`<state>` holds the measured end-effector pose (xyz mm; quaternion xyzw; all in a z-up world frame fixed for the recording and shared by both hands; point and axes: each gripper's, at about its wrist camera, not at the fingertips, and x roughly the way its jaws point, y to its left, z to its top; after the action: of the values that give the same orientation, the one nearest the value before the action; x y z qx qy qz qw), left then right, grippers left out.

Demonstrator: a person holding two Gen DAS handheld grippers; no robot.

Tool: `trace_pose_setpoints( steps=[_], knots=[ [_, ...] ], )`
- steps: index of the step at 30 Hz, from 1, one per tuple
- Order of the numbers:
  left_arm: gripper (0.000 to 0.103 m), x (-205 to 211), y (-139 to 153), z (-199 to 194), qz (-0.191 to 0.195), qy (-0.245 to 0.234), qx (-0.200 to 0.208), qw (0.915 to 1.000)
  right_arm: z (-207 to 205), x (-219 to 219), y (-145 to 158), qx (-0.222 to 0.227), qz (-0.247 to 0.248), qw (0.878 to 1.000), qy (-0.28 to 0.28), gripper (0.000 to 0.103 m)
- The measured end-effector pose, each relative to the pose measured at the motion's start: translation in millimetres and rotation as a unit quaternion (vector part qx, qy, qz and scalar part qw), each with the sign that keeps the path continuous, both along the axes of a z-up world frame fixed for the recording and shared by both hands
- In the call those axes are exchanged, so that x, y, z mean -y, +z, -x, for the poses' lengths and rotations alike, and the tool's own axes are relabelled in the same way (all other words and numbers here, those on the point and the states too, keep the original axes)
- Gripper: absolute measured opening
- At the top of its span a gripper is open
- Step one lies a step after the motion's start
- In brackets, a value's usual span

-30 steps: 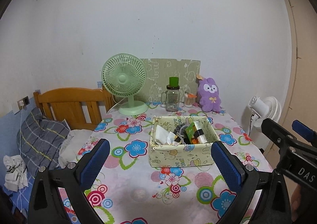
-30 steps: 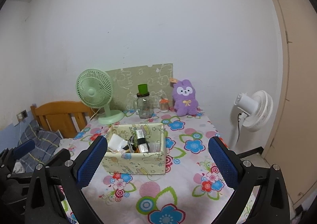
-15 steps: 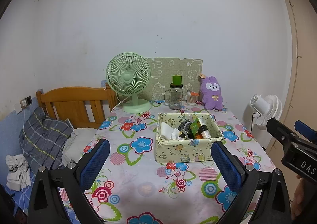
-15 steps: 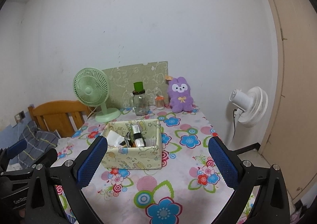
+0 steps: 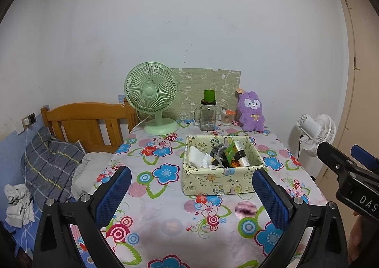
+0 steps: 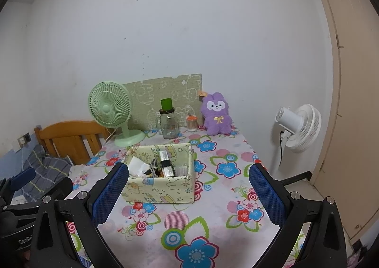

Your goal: Organize soft objects

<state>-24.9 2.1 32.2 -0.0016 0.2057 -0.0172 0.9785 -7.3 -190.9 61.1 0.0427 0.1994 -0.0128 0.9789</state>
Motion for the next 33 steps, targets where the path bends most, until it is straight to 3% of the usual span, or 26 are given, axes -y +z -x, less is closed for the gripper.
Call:
trace_pose_setpoints(
  steps=[33],
  knots=[
    [0.103,1.3,2.5,0.6,0.006,0.012,-0.002,0.9999,-0.9,1.2,-1.8,0.0,-0.009,1.0,0.01,0.103]
  ],
)
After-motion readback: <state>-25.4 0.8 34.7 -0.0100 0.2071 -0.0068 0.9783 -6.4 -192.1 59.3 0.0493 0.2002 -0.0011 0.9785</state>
